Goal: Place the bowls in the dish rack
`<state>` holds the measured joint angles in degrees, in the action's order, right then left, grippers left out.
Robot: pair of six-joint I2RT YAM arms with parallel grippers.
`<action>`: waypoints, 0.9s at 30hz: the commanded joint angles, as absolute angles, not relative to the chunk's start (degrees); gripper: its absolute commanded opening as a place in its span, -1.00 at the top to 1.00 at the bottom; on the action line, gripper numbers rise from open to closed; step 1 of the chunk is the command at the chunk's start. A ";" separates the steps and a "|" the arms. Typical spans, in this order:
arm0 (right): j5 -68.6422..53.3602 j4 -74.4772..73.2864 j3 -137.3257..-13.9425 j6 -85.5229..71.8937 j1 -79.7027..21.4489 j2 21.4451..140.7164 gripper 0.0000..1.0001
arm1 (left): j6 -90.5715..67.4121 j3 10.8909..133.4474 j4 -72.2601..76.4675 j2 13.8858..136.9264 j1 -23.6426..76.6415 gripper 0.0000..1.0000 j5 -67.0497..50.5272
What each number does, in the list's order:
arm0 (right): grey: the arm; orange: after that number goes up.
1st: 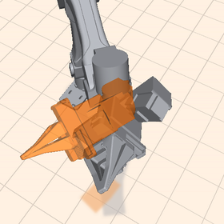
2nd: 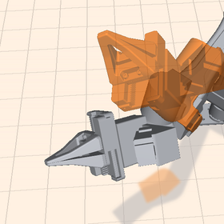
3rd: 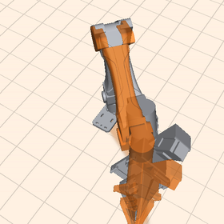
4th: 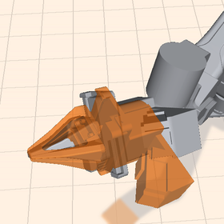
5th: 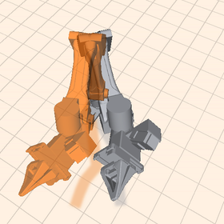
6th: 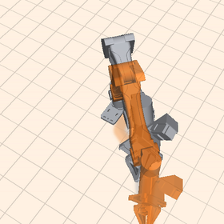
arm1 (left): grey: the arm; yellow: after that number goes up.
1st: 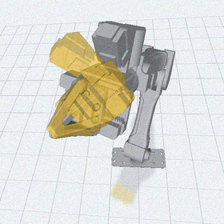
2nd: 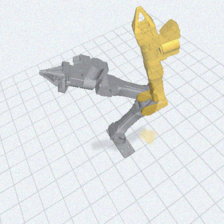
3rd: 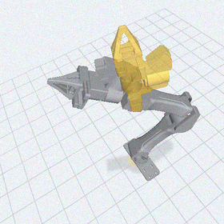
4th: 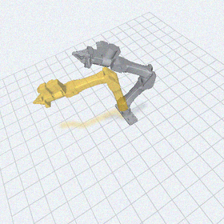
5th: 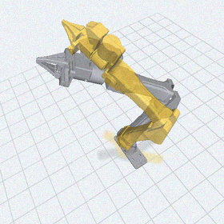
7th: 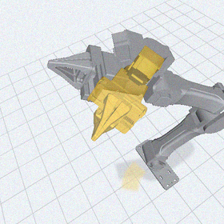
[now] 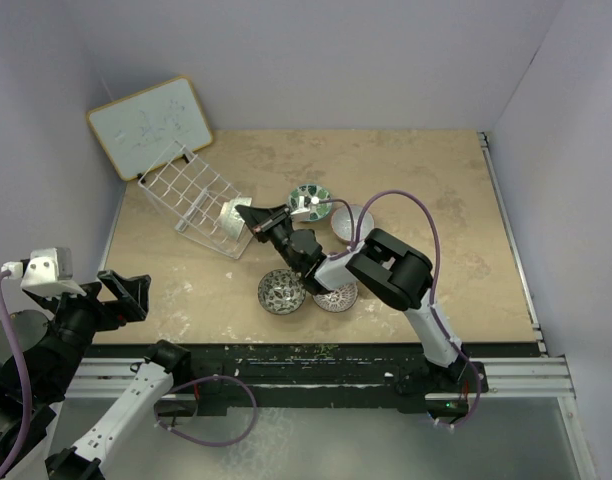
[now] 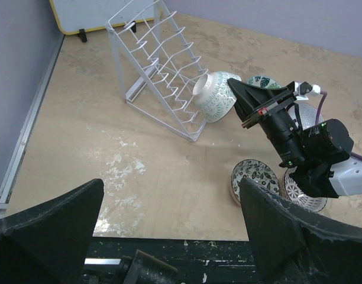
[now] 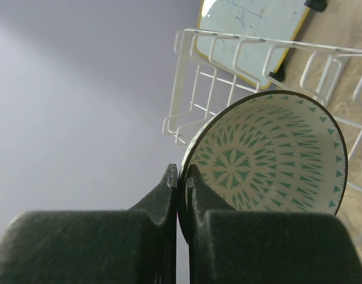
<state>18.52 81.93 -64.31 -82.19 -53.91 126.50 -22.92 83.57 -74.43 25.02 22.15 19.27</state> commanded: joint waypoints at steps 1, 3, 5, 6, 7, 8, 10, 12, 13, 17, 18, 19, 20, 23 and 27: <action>20.09 84.82 -67.97 -84.32 -54.14 125.70 1.00 | -22.02 84.64 -73.37 25.75 21.90 -0.98 19.15; 19.99 84.84 -68.66 -84.13 -54.09 126.41 1.00 | -22.02 84.64 -73.51 25.74 21.92 -0.98 19.23; 19.84 85.26 -69.41 -84.13 -54.13 127.32 1.00 | -22.13 84.66 -73.48 25.60 21.95 -0.98 19.23; 19.74 85.21 -69.81 -84.30 -54.14 127.69 1.00 | -22.08 84.64 -73.56 25.60 21.92 -0.98 19.17; 19.64 85.04 -70.29 -84.49 -54.14 128.04 1.00 | -22.13 84.72 -73.61 25.57 21.95 -0.98 19.21; 19.66 84.89 -70.48 -84.66 -54.14 128.25 1.00 | -22.11 84.73 -73.71 25.54 21.89 -0.99 19.24; 20.16 84.56 -70.86 -84.72 -54.14 128.48 1.00 | -22.06 84.88 -73.98 25.45 21.92 -0.98 19.37; 20.21 84.33 -71.08 -85.04 -54.14 128.71 1.00 | -22.02 85.01 -74.26 25.34 21.91 -0.98 19.50; 20.21 84.16 -71.10 -85.26 -54.18 128.87 1.00 | -21.99 85.01 -74.28 25.28 21.90 -0.98 19.58; 19.88 83.71 -70.63 -86.56 -54.14 129.20 1.00 | -21.88 84.90 -74.33 25.05 21.91 -0.98 19.77; 19.77 83.53 -70.58 -86.78 -54.15 129.30 1.00 | -21.84 84.86 -74.35 25.05 21.93 -0.98 19.77; 19.52 83.26 -70.65 -86.95 -54.15 129.29 1.00 | -21.87 84.89 -74.28 25.06 21.90 -0.98 19.78; 19.44 83.16 -70.74 -87.00 -54.22 129.29 1.00 | -21.87 84.78 -74.21 25.09 21.90 -0.98 19.73; 19.36 82.73 -70.99 -86.94 -54.23 129.21 0.98 | -21.88 84.64 -73.98 25.05 21.96 -0.98 19.47; 19.32 81.43 -70.73 -87.04 -54.32 128.35 0.97 | -21.80 84.82 -73.86 25.07 21.92 -0.98 19.34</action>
